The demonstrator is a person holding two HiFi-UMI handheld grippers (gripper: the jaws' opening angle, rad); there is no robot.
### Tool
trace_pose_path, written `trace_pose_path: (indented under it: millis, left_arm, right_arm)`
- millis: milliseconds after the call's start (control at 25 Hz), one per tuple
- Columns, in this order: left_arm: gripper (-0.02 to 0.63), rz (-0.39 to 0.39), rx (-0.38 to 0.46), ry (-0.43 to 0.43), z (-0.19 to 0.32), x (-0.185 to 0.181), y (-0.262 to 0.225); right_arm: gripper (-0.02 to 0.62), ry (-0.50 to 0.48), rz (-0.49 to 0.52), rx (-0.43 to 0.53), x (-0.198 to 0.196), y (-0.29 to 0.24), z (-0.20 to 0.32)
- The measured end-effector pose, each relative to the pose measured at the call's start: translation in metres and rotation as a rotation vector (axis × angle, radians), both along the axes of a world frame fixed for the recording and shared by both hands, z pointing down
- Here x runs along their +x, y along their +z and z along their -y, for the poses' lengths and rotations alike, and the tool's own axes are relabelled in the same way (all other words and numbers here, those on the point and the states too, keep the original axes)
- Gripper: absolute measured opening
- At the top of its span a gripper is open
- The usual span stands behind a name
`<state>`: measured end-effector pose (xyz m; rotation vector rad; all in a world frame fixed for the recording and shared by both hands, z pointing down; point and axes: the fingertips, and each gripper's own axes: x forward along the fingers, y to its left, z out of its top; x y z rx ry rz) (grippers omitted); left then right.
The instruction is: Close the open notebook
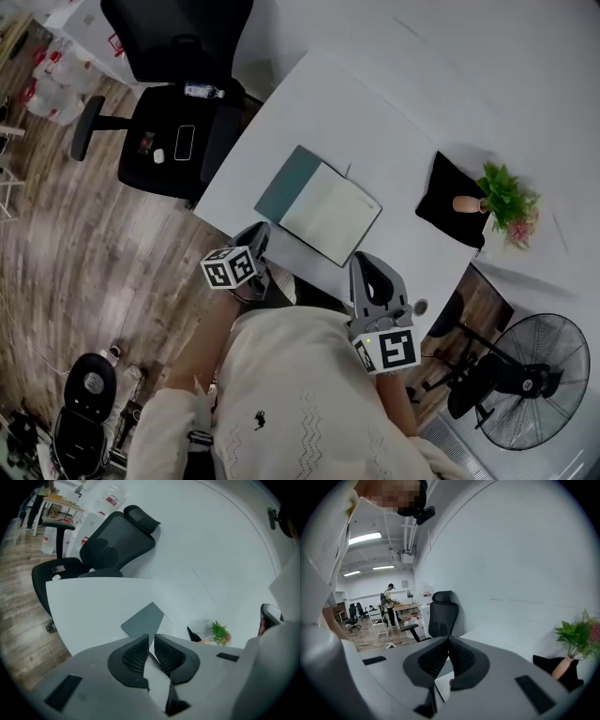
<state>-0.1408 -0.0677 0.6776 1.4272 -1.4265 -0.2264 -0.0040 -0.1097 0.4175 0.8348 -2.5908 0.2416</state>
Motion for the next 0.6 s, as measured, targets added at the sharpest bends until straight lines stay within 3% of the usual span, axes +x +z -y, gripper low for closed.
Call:
trace_pose_path:
  millis: [80, 160, 320, 600]
  left_arm:
    - [0.039, -0.038, -0.019, -0.039, 0.001, 0.000, 0.007]
    - [0.134, -0.087, -0.035, -0.071, 0.003, 0.004, 0.014]
    - [0.137, -0.164, -0.058, -0.149, 0.006, 0.007, 0.024]
    - [0.137, -0.226, -0.083, -0.230, 0.008, 0.012, 0.034]
  right_arm:
    - [0.002, -0.010, -0.011, 0.003, 0.001, 0.001, 0.000]
    - [0.002, -0.015, -0.021, 0.000, 0.004, 0.003, 0.001]
    - [0.002, -0.023, -0.042, -0.006, 0.007, 0.008, 0.001]
    - [0.002, -0.023, -0.069, -0.003, 0.018, 0.012, 0.004]
